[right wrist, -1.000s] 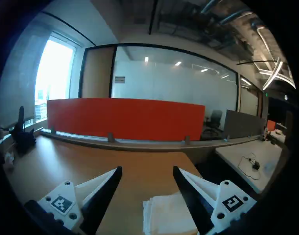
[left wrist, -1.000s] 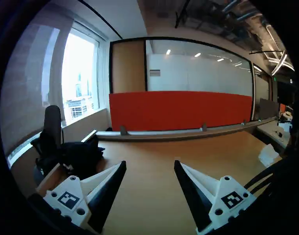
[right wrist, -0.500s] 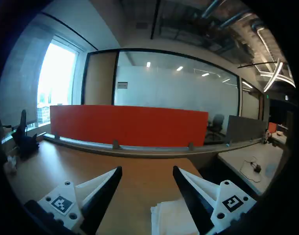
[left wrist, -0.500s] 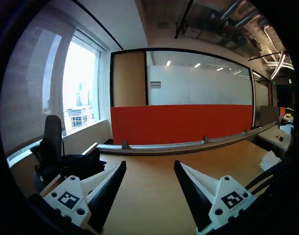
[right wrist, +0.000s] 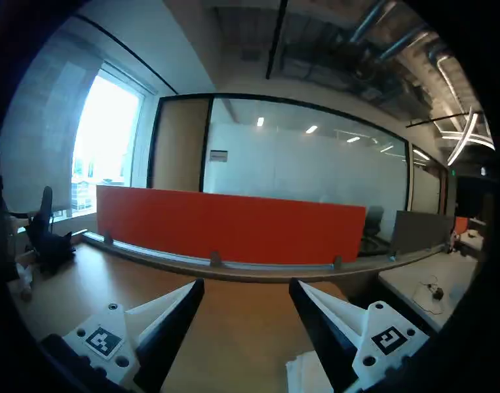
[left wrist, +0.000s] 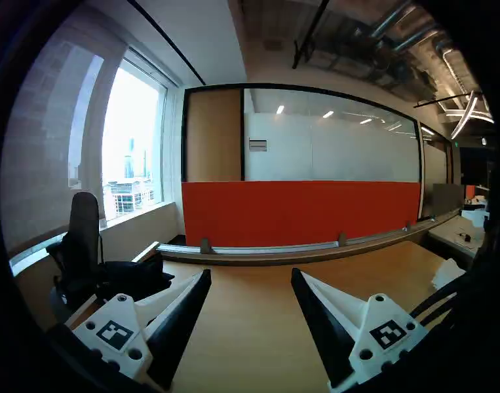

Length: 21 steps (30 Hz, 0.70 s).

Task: Fold towel

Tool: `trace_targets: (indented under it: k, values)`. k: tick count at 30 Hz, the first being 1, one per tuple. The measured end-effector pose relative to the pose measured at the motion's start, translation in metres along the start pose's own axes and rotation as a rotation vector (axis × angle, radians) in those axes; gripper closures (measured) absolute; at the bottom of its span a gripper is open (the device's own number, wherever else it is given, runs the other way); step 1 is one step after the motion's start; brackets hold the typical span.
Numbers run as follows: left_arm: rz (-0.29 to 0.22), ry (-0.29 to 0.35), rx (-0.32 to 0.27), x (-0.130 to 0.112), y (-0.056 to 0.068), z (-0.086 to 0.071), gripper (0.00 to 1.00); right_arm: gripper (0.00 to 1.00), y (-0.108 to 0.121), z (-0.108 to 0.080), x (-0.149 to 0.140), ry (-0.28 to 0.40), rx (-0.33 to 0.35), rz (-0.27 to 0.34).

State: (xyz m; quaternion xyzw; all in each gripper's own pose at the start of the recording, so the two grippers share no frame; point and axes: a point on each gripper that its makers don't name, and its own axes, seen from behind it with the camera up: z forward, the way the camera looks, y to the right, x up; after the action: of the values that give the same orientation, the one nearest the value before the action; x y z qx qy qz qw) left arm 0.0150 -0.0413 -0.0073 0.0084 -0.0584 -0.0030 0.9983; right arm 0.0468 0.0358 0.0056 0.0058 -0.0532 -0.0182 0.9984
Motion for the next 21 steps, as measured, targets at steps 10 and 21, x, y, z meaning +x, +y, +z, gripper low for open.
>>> trace_targets:
  k: [10, 21]
  values:
    - [-0.007, 0.001, -0.013, -0.001, -0.004, 0.005, 0.1, 0.0, -0.044, 0.005, 0.017, 0.023, 0.011, -0.017]
    - [-0.015, 0.01, -0.014, 0.0, -0.007, 0.008, 0.1, 0.0, -0.058, 0.008, 0.024, 0.031, 0.01, 0.032]
